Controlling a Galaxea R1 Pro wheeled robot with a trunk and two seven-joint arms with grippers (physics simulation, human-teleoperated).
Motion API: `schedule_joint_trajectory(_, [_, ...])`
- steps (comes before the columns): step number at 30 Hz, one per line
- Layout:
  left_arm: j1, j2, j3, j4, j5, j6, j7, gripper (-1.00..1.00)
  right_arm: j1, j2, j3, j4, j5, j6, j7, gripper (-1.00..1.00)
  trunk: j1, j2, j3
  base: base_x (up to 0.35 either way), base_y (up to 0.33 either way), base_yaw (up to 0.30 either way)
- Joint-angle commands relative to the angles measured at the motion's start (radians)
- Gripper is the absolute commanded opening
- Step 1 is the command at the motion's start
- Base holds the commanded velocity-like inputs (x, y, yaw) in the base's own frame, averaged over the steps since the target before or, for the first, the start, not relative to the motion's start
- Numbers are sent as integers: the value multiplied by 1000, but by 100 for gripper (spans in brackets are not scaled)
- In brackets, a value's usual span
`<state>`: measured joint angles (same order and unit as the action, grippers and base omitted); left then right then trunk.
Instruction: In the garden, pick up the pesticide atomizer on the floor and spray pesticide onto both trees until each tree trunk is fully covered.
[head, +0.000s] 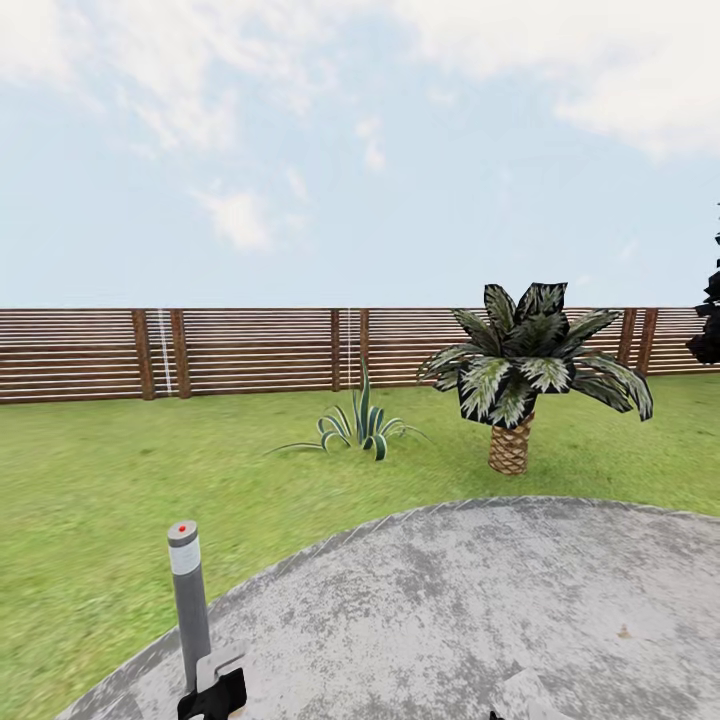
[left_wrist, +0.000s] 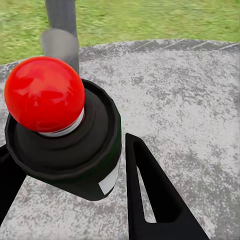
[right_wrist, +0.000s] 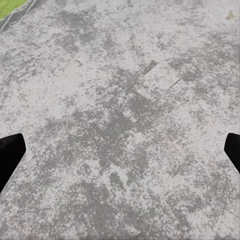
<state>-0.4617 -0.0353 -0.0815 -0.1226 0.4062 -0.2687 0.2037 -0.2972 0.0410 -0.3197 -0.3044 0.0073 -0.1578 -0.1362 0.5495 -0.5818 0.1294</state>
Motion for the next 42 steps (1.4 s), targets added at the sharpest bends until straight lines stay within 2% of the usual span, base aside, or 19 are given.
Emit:
schedule_joint_trajectory(1, [-1, 0, -9, 0, 6, -3, 5, -100, 0, 0, -2, 1, 1, -3, -2, 100, -4, 7, 3, 0, 0, 0])
schedule_joint_trajectory(26, [0, 0, -9, 0, 6, -3, 5, -100, 0, 0, -3, 1, 0, -3, -2, 100, -100, 182, 81, 0, 0, 0])
schedule_joint_trajectory(42, [0, 0, -9, 0, 6, -3, 5, -100, 0, 0, -3, 1, 0, -3, -2, 100, -100, 182, 81, 0, 0, 0])
